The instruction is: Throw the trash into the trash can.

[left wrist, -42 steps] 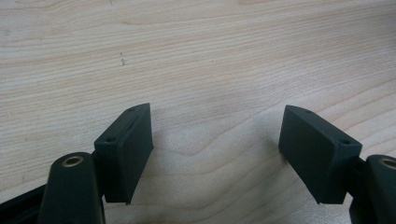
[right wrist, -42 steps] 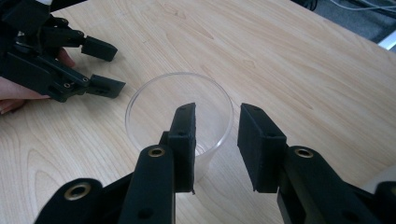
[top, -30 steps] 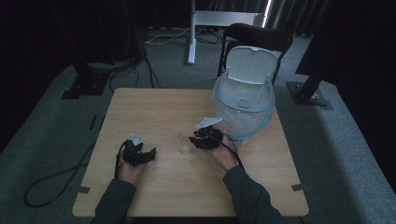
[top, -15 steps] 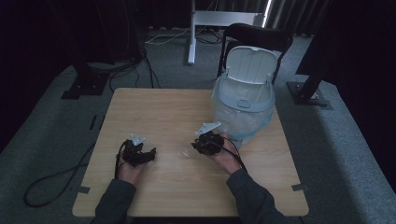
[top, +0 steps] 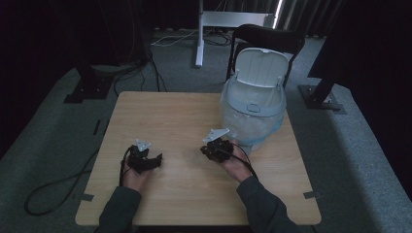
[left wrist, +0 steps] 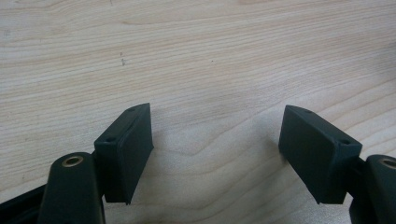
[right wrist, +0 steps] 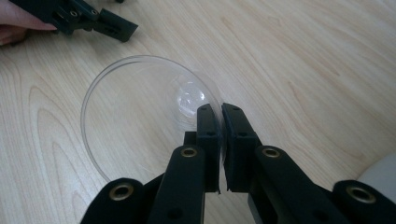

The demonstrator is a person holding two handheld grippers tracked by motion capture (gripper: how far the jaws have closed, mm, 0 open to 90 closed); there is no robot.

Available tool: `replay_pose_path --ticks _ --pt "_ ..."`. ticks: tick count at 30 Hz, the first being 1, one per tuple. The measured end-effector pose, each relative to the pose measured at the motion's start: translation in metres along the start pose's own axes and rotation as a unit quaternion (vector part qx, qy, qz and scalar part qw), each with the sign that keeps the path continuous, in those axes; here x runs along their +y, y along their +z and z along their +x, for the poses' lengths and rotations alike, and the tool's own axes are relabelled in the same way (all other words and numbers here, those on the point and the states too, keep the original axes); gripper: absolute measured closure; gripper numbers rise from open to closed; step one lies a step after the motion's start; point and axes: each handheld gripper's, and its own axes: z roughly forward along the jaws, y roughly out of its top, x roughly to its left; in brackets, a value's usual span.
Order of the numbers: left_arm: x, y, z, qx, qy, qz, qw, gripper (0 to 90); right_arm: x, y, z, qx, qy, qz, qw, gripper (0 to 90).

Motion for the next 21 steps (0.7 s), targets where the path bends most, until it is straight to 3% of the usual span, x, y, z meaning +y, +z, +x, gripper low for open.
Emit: replay_pose_path --ticks 21 --pt "0.0 0.0 0.0 0.0 0.002 0.002 1.0 25.9 0.007 -0.014 0.0 -0.014 -0.006 -0.02 0.9997 86.0"
